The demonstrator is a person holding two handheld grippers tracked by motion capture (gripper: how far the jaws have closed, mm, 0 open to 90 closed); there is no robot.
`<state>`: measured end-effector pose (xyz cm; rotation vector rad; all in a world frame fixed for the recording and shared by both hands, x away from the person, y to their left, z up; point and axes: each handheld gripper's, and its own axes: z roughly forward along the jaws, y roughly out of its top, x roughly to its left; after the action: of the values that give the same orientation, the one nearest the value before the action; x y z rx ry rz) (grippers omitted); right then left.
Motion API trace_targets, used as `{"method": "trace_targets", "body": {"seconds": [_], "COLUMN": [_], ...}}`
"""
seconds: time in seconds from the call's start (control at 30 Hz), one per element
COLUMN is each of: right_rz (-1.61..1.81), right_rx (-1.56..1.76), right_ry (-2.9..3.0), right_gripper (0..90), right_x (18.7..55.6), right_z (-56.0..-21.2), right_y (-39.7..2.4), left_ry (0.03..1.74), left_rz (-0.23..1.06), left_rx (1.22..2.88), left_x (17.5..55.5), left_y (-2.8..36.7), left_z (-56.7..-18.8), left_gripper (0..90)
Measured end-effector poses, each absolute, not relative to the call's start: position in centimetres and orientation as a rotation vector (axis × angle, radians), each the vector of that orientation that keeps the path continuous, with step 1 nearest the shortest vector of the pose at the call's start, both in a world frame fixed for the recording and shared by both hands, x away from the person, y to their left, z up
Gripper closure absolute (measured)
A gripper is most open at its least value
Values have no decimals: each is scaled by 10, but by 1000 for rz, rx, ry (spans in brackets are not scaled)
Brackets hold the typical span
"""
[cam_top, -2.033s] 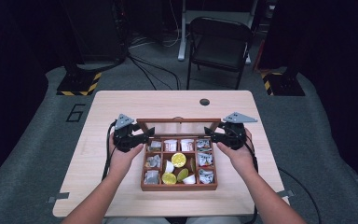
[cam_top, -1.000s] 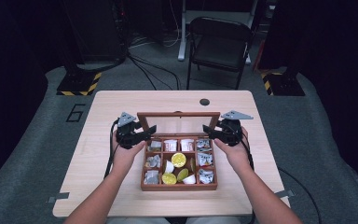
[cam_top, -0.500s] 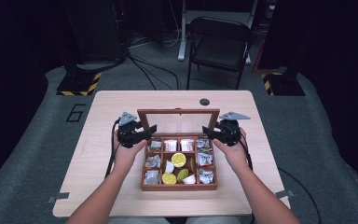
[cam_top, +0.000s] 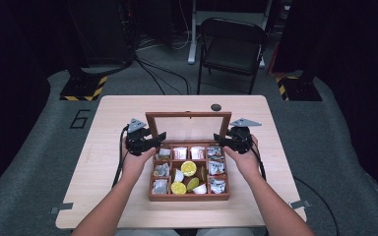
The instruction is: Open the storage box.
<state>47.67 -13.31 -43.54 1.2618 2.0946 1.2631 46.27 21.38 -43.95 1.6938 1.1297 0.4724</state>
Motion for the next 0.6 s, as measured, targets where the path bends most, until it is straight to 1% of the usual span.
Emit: {"method": "trace_targets", "body": {"seconds": [0.6], "right_rz": [1256], "right_rx": [1279], "right_ry": [2109], "right_gripper": [437], "right_x": [482], "right_z": [-442], "right_y": [-131], "left_ry": [1157], "left_rz": [460], "left_rx": [1725], "left_x": [470], "left_y": [210], "left_z": [-454], "left_gripper": [377]}}
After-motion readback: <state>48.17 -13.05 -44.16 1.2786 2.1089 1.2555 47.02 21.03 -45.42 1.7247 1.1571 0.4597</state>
